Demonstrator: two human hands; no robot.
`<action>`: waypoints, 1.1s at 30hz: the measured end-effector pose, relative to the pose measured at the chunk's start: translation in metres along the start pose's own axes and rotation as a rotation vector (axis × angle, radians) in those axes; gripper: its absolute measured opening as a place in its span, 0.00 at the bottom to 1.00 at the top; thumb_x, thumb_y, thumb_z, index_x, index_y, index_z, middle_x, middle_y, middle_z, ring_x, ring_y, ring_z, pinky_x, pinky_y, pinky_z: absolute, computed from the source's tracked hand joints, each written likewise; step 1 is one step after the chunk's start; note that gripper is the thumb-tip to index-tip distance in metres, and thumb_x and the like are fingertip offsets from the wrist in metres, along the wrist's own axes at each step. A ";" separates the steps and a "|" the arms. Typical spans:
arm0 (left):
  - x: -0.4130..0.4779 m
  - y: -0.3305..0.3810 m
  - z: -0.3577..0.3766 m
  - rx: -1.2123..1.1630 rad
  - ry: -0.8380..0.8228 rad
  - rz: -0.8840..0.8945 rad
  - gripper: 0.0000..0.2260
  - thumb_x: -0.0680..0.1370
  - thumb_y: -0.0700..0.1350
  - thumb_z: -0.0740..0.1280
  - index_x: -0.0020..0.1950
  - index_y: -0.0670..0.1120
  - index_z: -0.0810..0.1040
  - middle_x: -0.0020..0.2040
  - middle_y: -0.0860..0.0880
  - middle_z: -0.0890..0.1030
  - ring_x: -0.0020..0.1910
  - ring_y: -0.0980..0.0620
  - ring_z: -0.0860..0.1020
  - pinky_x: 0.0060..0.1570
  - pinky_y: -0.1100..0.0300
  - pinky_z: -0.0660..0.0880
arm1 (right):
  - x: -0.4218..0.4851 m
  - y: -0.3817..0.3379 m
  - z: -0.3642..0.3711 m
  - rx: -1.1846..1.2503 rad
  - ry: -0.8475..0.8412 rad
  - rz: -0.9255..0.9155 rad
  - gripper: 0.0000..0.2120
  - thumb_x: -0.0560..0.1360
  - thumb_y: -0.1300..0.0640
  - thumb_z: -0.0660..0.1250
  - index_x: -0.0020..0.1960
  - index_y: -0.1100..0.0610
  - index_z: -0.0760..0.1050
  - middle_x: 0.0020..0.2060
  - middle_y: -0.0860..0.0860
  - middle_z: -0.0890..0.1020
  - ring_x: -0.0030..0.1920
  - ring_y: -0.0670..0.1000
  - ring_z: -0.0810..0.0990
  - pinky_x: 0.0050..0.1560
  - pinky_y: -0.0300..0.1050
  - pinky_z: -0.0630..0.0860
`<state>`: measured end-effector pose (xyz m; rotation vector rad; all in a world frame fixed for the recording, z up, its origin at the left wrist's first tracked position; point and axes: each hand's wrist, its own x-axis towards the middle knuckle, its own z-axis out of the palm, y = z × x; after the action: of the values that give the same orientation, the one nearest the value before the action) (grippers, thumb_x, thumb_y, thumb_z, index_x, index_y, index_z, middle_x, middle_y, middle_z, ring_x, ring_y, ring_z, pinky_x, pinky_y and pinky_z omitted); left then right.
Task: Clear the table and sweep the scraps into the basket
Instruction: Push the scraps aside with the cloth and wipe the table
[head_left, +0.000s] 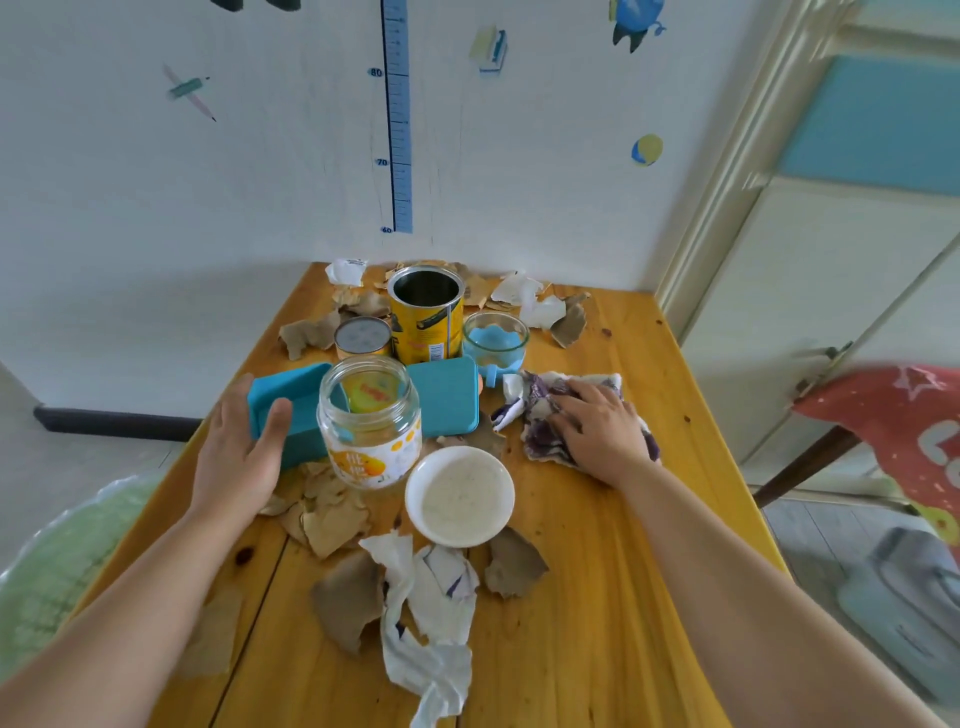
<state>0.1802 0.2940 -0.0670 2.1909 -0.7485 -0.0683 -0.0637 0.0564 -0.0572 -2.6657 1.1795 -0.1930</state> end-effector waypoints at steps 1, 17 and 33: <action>-0.001 0.000 -0.001 -0.017 -0.006 0.000 0.34 0.73 0.65 0.48 0.74 0.48 0.55 0.72 0.42 0.65 0.70 0.41 0.64 0.67 0.41 0.63 | -0.005 0.001 0.000 0.025 0.018 -0.015 0.17 0.80 0.51 0.54 0.67 0.49 0.70 0.71 0.48 0.66 0.71 0.53 0.60 0.70 0.52 0.55; 0.084 0.002 0.000 -0.497 -0.236 -0.163 0.41 0.67 0.74 0.42 0.72 0.53 0.62 0.72 0.50 0.65 0.70 0.52 0.62 0.70 0.52 0.56 | 0.090 0.073 -0.015 -0.029 -0.013 0.521 0.25 0.77 0.44 0.46 0.74 0.41 0.51 0.76 0.51 0.49 0.76 0.53 0.42 0.71 0.65 0.39; 0.122 0.006 0.011 -0.366 -0.353 -0.194 0.16 0.78 0.54 0.58 0.65 0.55 0.70 0.64 0.48 0.72 0.61 0.45 0.73 0.66 0.44 0.66 | 0.141 0.057 -0.008 0.040 -0.096 0.026 0.24 0.77 0.62 0.52 0.70 0.45 0.64 0.75 0.47 0.58 0.75 0.51 0.53 0.74 0.56 0.47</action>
<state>0.2748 0.2179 -0.0467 1.9094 -0.6496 -0.6534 -0.0115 -0.0866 -0.0591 -2.5925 1.1682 -0.0825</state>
